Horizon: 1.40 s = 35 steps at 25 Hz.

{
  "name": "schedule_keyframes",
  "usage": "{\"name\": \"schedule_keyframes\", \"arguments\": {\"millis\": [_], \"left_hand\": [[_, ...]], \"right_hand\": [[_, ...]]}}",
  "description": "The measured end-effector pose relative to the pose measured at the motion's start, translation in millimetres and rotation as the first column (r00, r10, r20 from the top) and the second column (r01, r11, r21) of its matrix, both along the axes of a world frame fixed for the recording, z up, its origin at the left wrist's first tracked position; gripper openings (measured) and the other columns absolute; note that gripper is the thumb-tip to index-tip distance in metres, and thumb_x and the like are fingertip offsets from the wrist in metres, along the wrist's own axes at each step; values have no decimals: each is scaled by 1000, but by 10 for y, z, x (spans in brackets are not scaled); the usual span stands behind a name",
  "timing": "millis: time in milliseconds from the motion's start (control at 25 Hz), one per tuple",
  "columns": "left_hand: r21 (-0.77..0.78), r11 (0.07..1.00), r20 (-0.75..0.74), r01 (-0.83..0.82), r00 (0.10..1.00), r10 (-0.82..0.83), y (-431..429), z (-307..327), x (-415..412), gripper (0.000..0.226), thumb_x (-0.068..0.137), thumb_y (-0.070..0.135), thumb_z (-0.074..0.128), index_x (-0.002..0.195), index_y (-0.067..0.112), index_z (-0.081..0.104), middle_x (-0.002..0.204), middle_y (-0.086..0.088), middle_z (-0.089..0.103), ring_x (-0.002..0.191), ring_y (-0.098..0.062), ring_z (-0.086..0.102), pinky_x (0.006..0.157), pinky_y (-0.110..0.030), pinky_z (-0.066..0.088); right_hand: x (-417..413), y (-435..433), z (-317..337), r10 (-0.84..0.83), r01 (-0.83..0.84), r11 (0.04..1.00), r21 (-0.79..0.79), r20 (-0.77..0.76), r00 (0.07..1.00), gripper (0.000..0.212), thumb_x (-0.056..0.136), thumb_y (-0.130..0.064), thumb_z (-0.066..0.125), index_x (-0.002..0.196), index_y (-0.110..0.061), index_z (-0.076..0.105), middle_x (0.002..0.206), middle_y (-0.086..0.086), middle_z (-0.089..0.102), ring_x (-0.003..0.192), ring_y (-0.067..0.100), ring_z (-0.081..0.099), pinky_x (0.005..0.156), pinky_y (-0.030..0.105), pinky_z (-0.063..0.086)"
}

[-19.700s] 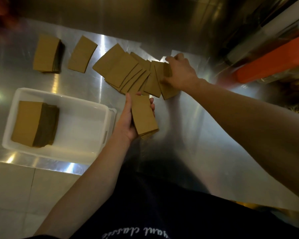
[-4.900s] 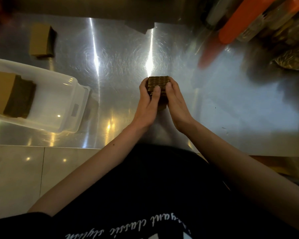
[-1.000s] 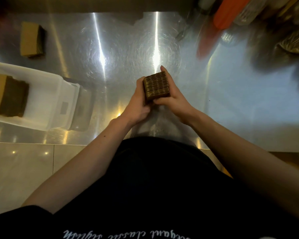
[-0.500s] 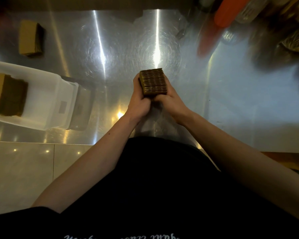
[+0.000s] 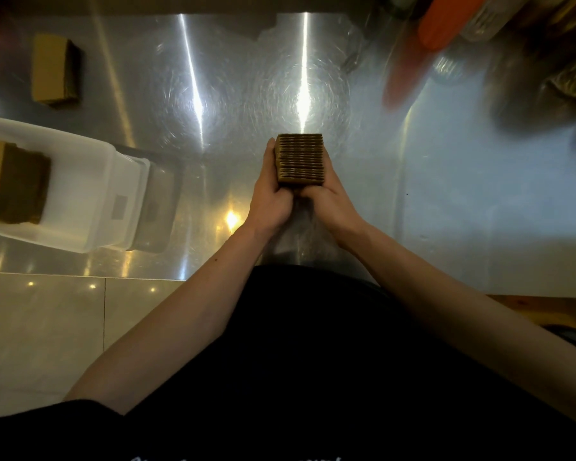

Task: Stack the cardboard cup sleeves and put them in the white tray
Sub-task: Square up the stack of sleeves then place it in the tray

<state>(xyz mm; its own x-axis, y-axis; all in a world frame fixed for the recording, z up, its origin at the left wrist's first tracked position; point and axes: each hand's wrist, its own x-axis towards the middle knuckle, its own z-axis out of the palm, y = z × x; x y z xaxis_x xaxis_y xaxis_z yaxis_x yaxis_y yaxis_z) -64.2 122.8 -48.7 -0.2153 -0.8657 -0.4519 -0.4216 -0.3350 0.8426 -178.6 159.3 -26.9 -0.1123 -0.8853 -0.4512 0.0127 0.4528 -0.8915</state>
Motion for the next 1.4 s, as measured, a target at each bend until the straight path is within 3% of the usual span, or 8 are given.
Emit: {"name": "schedule_keyframes", "arguments": {"millis": [200,520,680,760,840,1000,1160,1400], "left_hand": [[-3,1000,-33,-3,999,3,31,16,-10,80,77,-1,42,152,22,27,147,-7,50,134,-20,48,114,-48,38],[-42,999,-52,-12,999,10,-10,72,-56,70,80,-6,40,146,17,35,136,-7,58,125,-17,55,110,-45,42],[-27,1000,-49,15,999,-17,-10,80,-16,67,81,-11,41,142,16,34,127,-5,60,117,-15,58,103,-36,48],[-26,998,-39,54,998,-55,-40,89,-5,65,81,-13,41,140,14,33,125,-8,59,114,-16,58,100,-33,48],[-24,994,-20,106,994,-107,-70,92,33,63,82,-14,43,138,12,31,125,-9,57,113,-16,57,98,-29,48],[-15,983,22,185,983,-185,-122,136,66,59,87,-10,48,136,15,27,125,-6,54,112,-12,54,95,-21,45],[-25,976,35,214,976,-213,-134,175,66,60,85,-10,51,134,17,28,123,-1,54,107,-4,54,87,-7,42],[-61,970,65,237,970,-233,-123,217,40,80,86,-6,54,152,16,14,145,-8,46,132,-19,47,112,-33,38]], "right_hand": [[-4,-74,-2,-51,51,998,23,6,999,81,77,13,47,151,-15,28,147,8,44,135,18,43,114,42,36],[-6,-8,-6,-24,24,1000,-8,-22,999,74,83,9,49,151,-15,28,146,4,46,134,12,44,114,30,36],[-81,-45,15,49,-58,995,-80,-107,993,68,83,12,51,145,-9,33,137,1,47,127,8,46,104,9,36],[-145,-40,45,89,-109,985,-132,-149,985,60,81,15,54,134,-9,39,124,-5,49,115,-7,48,98,5,35],[-220,-63,45,153,-191,967,-169,-215,965,53,82,12,59,127,-11,41,116,-10,47,111,-14,47,97,7,37],[-369,-120,60,348,-408,901,-145,-321,881,66,86,-25,64,141,-5,35,140,11,41,133,19,41,114,39,33],[-553,-176,71,450,-511,855,-93,-358,818,72,87,-20,68,145,-6,27,138,-1,42,128,10,44,106,17,35],[-567,-179,30,441,-543,826,-150,-429,789,71,90,-15,63,149,-9,24,149,4,36,135,6,33,109,7,23]]}}
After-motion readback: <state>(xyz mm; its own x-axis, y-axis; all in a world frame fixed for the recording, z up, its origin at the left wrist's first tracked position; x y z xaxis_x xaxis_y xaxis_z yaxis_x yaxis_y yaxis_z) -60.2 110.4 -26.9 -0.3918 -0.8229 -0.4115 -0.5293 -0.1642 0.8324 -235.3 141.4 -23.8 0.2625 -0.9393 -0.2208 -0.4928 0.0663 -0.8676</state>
